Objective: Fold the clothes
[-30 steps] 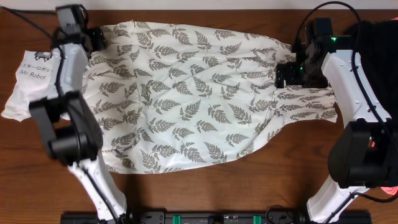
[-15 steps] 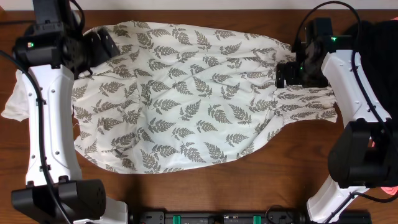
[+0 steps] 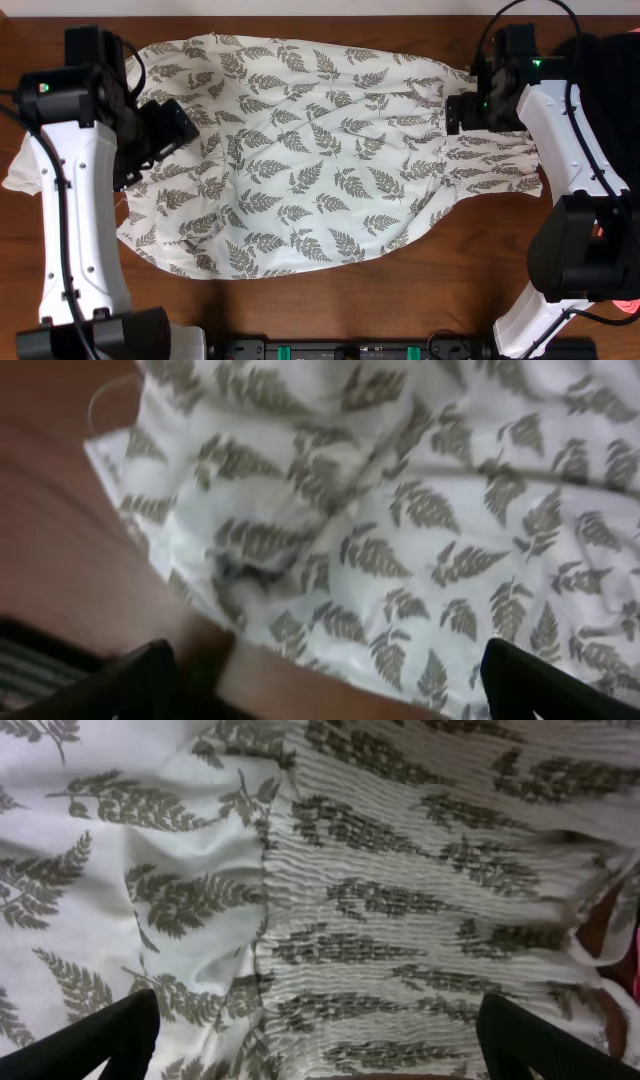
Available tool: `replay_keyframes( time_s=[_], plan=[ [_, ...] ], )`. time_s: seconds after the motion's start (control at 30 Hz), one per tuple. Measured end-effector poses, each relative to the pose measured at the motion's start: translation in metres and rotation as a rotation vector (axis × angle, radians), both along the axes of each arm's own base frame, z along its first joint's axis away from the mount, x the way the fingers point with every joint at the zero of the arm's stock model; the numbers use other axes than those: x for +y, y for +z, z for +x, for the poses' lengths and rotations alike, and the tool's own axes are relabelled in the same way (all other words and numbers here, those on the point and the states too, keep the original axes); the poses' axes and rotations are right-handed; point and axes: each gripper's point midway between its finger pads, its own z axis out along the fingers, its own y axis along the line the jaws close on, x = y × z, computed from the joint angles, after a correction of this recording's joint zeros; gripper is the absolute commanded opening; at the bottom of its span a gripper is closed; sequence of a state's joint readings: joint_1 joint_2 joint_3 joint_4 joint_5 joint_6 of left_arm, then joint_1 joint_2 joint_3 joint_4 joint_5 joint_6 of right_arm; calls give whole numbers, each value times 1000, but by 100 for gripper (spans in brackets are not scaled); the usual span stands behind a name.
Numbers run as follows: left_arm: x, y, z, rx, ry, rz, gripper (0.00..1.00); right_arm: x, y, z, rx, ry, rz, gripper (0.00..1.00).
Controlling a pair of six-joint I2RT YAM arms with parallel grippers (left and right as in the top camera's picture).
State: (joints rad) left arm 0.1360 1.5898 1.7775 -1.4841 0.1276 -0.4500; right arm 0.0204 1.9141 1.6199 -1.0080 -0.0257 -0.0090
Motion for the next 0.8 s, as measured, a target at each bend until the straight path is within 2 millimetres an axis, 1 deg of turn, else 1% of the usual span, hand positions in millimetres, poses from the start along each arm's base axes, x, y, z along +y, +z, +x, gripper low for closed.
replay_keyframes(
  time_s=[0.1, 0.13, 0.17, 0.2, 0.3, 0.37, 0.43, 0.5, 0.57, 0.67, 0.8],
  plan=[
    [-1, 2, -13, -2, 28, -4, 98, 0, 1, 2, -8, 0, 0, 99],
    [-2, 3, -23, -4, 50, -2, 98, 0, 1, 3, -11, 0, 0, 99],
    [-2, 4, -25, -4, 54, -2, 98, 0, 1, 3, -12, 0, 0, 99],
    [-2, 4, -31, -9, 73, 1, 98, 0, 1, 3, -11, 0, 0, 99],
    [-1, -4, -55, 7, 121, 11, 98, 0, 1, 3, -12, 0, 0, 99],
    [-2, -17, -71, 41, 148, 12, 98, 0, 1, 3, -12, 0, 0, 99],
    [-2, -34, -78, 60, 174, 13, 98, 0, 1, 3, -13, 0, 0, 99],
    [-2, -58, -88, 116, 207, 12, 98, 0, 1, 3, -11, 1, -1, 99],
    [-2, -79, -94, 156, 241, 13, 98, 0, 1, 3, -12, 2, -1, 99],
    [1, -104, -99, 187, 307, 26, 98, 0, 1, 3, -11, 2, -1, 99],
    [5, -130, -89, 142, 370, 33, 98, 0, 1, 3, -14, 2, -1, 99]
  ],
)
